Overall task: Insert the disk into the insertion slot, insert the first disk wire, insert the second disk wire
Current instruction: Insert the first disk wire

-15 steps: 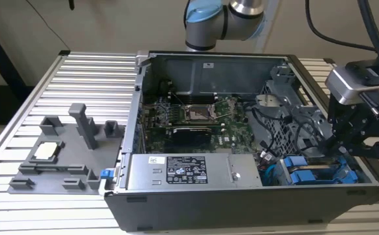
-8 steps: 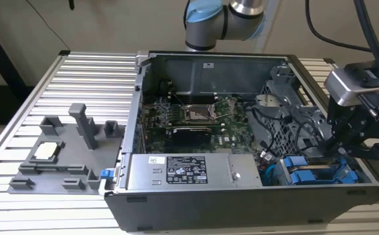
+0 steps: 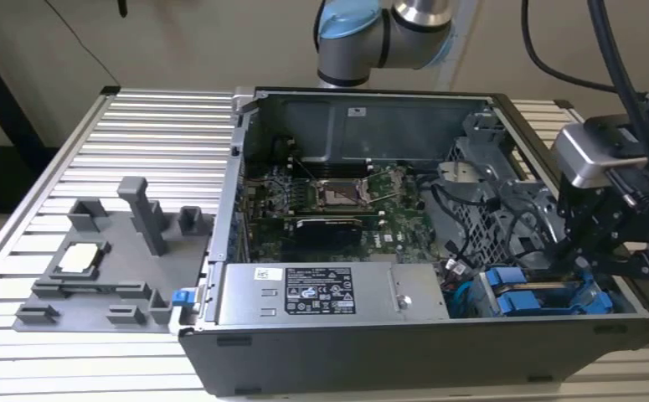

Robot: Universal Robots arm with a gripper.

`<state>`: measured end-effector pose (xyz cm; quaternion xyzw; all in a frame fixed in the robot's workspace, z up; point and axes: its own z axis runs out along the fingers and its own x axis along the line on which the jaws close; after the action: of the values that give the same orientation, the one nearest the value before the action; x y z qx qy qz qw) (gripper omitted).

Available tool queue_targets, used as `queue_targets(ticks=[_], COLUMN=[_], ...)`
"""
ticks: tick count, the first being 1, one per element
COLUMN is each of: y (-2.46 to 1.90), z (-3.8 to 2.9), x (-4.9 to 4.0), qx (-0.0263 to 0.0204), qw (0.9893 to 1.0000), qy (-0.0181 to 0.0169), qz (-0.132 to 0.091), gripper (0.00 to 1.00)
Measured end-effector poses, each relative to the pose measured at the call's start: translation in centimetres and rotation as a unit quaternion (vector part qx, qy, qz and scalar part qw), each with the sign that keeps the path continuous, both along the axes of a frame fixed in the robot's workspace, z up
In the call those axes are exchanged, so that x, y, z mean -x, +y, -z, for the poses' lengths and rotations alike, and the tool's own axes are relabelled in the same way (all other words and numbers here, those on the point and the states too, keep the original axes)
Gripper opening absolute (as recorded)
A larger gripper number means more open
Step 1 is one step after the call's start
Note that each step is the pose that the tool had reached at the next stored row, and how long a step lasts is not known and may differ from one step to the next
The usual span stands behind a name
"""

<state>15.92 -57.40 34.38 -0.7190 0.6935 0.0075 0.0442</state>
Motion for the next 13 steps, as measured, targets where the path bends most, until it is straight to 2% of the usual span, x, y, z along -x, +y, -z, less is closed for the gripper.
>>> queue_targets(ticks=[13], y=[0.01], z=[0.4], x=[-0.22], qx=[-0.0002], qw=[1.0], qy=[0.0], qz=[0.008], gripper=[0.19])
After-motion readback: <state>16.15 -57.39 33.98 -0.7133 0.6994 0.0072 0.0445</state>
